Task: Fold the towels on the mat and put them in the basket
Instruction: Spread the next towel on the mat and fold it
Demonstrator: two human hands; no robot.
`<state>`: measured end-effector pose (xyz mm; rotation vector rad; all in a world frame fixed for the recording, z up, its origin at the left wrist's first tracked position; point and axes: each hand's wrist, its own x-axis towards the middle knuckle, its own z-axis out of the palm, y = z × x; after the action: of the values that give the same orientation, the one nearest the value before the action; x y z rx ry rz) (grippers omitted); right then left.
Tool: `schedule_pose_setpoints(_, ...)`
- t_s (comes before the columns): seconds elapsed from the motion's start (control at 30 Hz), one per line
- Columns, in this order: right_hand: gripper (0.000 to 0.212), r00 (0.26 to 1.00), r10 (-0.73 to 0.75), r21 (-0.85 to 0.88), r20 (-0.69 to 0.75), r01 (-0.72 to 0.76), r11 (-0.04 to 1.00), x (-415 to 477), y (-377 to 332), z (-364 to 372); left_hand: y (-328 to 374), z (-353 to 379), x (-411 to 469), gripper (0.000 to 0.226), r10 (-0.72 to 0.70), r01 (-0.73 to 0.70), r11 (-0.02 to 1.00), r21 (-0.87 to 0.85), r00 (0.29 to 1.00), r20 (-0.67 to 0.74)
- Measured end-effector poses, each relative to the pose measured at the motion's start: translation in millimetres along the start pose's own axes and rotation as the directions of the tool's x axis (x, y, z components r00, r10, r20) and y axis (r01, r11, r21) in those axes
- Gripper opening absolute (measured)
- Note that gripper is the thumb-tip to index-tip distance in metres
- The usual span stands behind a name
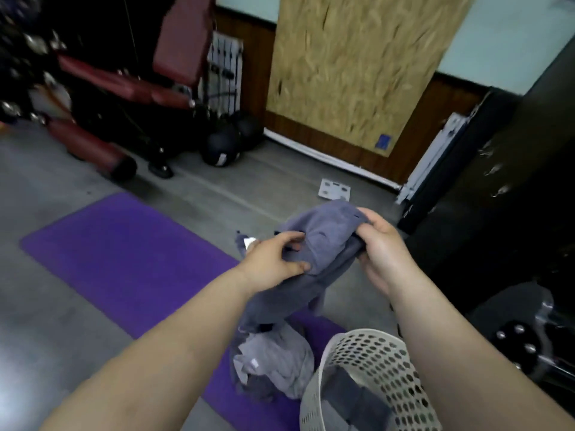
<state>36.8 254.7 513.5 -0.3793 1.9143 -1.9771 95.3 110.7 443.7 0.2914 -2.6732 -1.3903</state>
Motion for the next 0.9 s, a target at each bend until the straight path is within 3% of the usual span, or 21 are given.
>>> schedule_pose_setpoints(0.1, 0.030, 0.998, -0.050, 0.151, -0.024, 0.053, 0.987, -23.6, -39.5, -8.6, 25.2, -14.6, -14.5, 0.081, 0.065, -0.061, 0.951, 0.302, 0.998, -0.004)
schedule_pose_setpoints(0.2, 0.028, 0.996, -0.076, 0.242, -0.041, 0.083, 0.967, -41.1, -61.3, -11.6, 24.7, -31.7, -24.9, 0.038, 0.076, -0.002, 0.889, 0.458, 0.987, -0.143)
schedule_pose_setpoints(0.3, 0.026, 0.994, -0.091, 0.218, -0.058, 0.102, 0.971, -48.7, -67.9, -7.4, 18.6, -51.9, -31.6, 0.006, 0.005, 0.054, 0.976, 0.210, 0.963, -0.271)
schedule_pose_setpoints(0.37, 0.024, 0.992, -0.071, 0.133, -0.100, 0.084, 0.988, -43.2, -65.8, -4.2, 19.9, -74.9, -29.7, 0.028, -0.071, 0.056, 0.997, -0.054, 0.935, -0.348)
schedule_pose_setpoints(0.43, 0.023, 0.987, -0.025, 0.032, -0.162, 0.031, 0.999, -29.4, -58.0, 1.7, 21.3, -105.3, -23.9, 0.031, -0.169, 0.087, 0.971, -0.225, 0.910, -0.378)
schedule_pose_setpoints(0.57, 0.018, 0.962, 0.069, -0.115, -0.265, -0.103, 0.988, 9.7, -41.6, 37.1, 21.1, -162.7, -4.6, 0.025, -0.206, 0.099, 0.917, -0.385, 0.947, -0.247)
schedule_pose_setpoints(0.77, 0.021, 0.938, 0.101, -0.357, -0.333, -0.224, 0.907, 88.2, -12.9, 116.3, 4.5, -232.7, 39.6, 0.024, -0.061, 0.011, 0.799, -0.602, 0.996, -0.063)
schedule_pose_setpoints(0.83, 0.036, 0.945, 0.111, -0.423, -0.306, -0.240, 0.874, 109.2, -9.5, 145.1, -2.2, -251.1, 55.4, 0.026, -0.018, -0.002, 0.741, -0.671, 1.000, -0.022)
schedule_pose_setpoints(0.9, 0.048, 0.960, 0.066, -0.393, -0.272, -0.174, 0.903, 122.3, -14.4, 175.3, -6.2, -263.1, 70.7, 0.028, 0.019, 0.002, 0.727, -0.686, 1.000, 0.022)
